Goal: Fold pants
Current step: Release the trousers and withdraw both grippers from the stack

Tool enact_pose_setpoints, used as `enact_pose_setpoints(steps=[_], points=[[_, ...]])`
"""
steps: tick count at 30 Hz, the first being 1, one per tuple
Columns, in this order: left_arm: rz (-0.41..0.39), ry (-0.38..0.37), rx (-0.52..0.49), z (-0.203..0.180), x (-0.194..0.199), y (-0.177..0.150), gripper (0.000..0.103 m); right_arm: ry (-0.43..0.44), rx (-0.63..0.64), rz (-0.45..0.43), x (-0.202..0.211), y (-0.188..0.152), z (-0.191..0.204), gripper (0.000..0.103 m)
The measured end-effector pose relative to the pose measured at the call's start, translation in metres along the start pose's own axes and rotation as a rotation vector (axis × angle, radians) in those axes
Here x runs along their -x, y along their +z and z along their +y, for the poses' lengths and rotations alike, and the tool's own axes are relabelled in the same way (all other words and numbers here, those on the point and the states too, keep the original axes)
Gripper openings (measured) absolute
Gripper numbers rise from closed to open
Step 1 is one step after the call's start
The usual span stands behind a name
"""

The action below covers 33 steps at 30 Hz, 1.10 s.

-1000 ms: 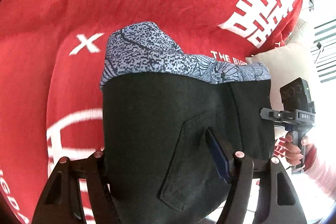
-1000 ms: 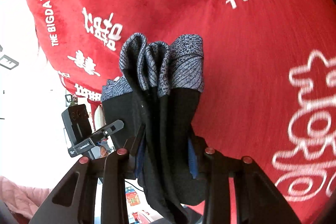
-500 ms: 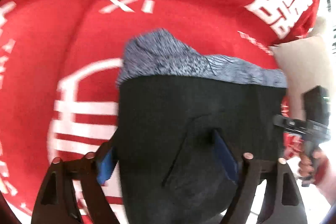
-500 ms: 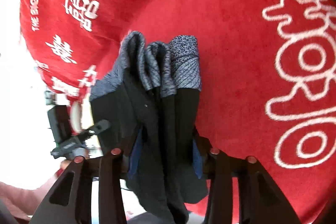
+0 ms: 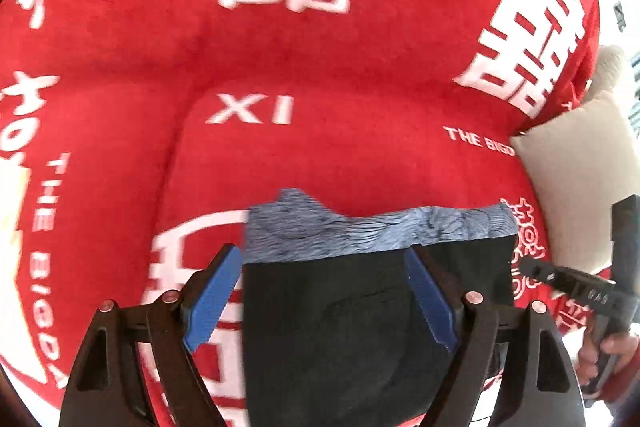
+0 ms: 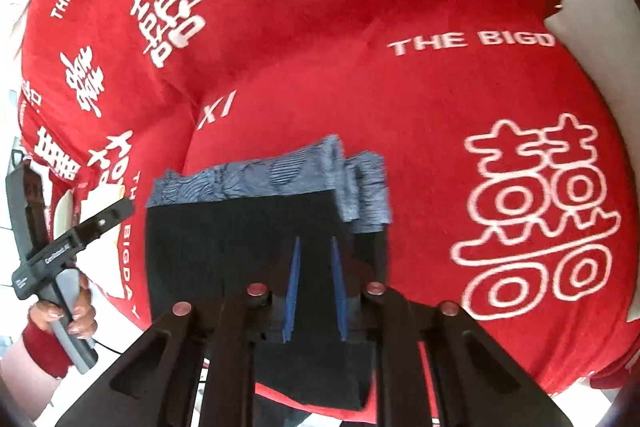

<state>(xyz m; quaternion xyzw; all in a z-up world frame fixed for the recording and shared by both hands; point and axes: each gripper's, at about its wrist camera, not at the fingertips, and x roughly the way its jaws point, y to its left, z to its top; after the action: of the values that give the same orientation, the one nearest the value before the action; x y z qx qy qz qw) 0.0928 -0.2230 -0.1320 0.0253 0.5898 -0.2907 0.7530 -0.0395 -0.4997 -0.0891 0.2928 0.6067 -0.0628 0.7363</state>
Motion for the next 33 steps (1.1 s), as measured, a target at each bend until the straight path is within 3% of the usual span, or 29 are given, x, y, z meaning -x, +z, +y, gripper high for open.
enact_pose_setpoints(steps=[4,6,10,17,22,24,25,26,33], points=[[0.065,0.065,-0.041,-0.002,-0.034,-0.014,0.084,-0.032,0.019,0.065,-0.026,-0.017,0.005,0.017],[0.086,0.082,-0.052,0.004,-0.046,-0.023,0.085,-0.055,0.031,0.054,-0.032,-0.024,0.004,0.014],[0.107,0.063,-0.002,0.014,-0.048,-0.024,0.090,-0.063,0.042,0.047,-0.034,-0.026,0.004,0.012],[0.150,0.161,-0.058,0.001,-0.024,-0.038,0.090,-0.132,-0.018,0.087,-0.016,-0.035,0.008,0.018],[0.177,0.203,-0.102,-0.013,0.003,-0.064,0.091,-0.169,-0.056,0.128,0.001,-0.061,0.010,0.042],[0.188,0.195,-0.110,-0.021,0.016,-0.075,0.091,-0.177,-0.060,0.143,0.007,-0.072,0.014,0.045],[0.193,0.195,-0.116,-0.024,0.019,-0.079,0.100,-0.184,-0.060,0.154,0.009,-0.079,0.018,0.049],[0.197,0.201,-0.123,-0.028,0.024,-0.083,0.103,-0.189,-0.059,0.159,0.011,-0.083,0.021,0.051],[0.238,0.262,-0.144,-0.047,0.047,-0.100,0.103,-0.225,-0.051,0.166,0.027,-0.105,0.054,0.080]])
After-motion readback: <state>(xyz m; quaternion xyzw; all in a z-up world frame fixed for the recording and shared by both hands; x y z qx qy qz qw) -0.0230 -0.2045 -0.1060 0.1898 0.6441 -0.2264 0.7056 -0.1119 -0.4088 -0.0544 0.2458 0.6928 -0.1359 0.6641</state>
